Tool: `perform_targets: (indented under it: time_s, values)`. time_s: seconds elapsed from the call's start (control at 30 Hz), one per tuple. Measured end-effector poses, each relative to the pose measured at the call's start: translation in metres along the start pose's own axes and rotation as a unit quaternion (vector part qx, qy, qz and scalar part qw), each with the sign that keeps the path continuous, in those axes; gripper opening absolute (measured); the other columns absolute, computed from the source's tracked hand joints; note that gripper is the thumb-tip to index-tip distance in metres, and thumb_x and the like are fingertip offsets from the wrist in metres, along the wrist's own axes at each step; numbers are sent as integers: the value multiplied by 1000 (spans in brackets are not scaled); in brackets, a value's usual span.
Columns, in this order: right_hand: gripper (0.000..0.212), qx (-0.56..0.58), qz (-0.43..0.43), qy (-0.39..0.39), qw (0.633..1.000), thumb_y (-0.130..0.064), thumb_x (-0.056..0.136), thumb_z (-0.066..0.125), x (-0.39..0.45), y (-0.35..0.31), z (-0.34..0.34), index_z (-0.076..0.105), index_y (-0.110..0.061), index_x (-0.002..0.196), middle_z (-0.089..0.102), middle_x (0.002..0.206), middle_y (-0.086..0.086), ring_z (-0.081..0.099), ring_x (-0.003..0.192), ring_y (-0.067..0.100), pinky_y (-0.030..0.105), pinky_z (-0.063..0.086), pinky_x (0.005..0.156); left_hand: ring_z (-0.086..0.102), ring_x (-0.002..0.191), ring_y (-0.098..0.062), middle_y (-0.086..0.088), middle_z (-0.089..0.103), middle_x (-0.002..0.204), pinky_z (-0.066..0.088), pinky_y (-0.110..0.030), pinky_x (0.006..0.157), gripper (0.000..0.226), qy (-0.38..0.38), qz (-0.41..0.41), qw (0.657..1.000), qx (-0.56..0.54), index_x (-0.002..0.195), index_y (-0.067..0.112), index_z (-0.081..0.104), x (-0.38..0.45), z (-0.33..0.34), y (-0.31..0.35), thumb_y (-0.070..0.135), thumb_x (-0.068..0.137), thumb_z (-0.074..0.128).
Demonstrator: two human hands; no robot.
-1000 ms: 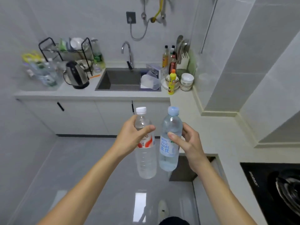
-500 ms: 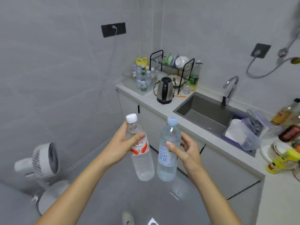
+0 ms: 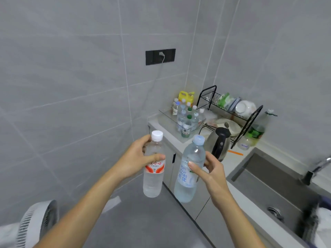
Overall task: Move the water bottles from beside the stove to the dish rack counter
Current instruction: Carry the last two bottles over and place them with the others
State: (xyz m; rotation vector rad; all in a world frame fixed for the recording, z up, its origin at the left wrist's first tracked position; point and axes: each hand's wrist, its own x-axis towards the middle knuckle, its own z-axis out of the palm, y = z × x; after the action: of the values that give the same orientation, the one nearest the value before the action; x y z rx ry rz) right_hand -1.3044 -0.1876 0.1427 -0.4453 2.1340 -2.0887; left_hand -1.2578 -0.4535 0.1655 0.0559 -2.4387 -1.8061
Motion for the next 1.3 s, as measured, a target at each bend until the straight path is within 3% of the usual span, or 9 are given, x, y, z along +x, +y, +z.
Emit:
perform_targets:
  time_s: [0.27,0.37,0.5,0.67,0.83,0.97,1.07,1.17,1.3]
  values:
    - [38,14,24,25,999,-27,77,86,169,29,19,73,-25,113,80,107,-9,73,98,2,13,55,75,71,97,9,22,75,110,47,-1,76,49,18,3,998,59,122,27,68,168,-47,-20,24,79,92]
    - [43,21,28,30,999,-29,76,86,239,47,21,71,-24,116,79,108,-9,74,99,2,14,56,73,72,99,1,18,76,110,52,-9,79,45,25,4,997,71,118,34,67,235,-58,-31,25,81,90]
    - [42,18,43,17,999,-20,79,88,337,70,20,69,-19,117,81,106,-6,77,96,7,18,58,70,68,114,-24,5,73,122,56,-44,101,50,48,-7,993,109,127,28,65,322,-73,-42,32,83,89]
    - [38,-18,49,10,999,-7,84,86,445,88,15,68,-16,116,81,104,-10,76,95,5,18,57,73,69,112,-28,-3,73,119,57,-54,101,49,79,-18,990,114,125,17,63,419,-85,-52,26,84,88]
    - [46,-46,49,31,997,-16,84,88,529,100,15,66,-20,124,79,109,-15,74,101,2,16,57,77,69,114,-19,1,73,120,56,-44,102,49,80,-4,992,95,128,23,63,511,-89,-75,25,85,88]
    - [56,-110,52,78,990,-43,71,89,583,116,22,62,-34,119,75,114,-13,70,107,2,30,58,88,62,90,13,28,69,99,49,-13,81,49,30,11,996,88,118,25,62,583,-89,-103,32,79,91]
    - [58,-175,68,93,978,-55,68,85,607,134,31,55,-49,117,69,115,-27,64,105,-12,17,54,84,62,83,6,24,69,94,53,-25,81,58,-14,3,996,87,107,31,61,628,-88,-128,55,63,88]
    - [59,-213,83,92,969,-44,73,89,621,158,40,54,-54,119,70,113,-33,66,103,-12,6,51,77,66,84,-3,16,72,94,55,-34,81,52,-58,-7,993,98,101,40,61,662,-83,-158,58,59,86]
    - [65,-309,144,74,937,-47,65,89,627,190,52,50,-44,117,68,102,-17,68,96,17,41,57,81,63,89,6,23,71,97,50,-30,80,52,-138,-30,985,96,100,45,64,691,-72,-194,36,59,95]
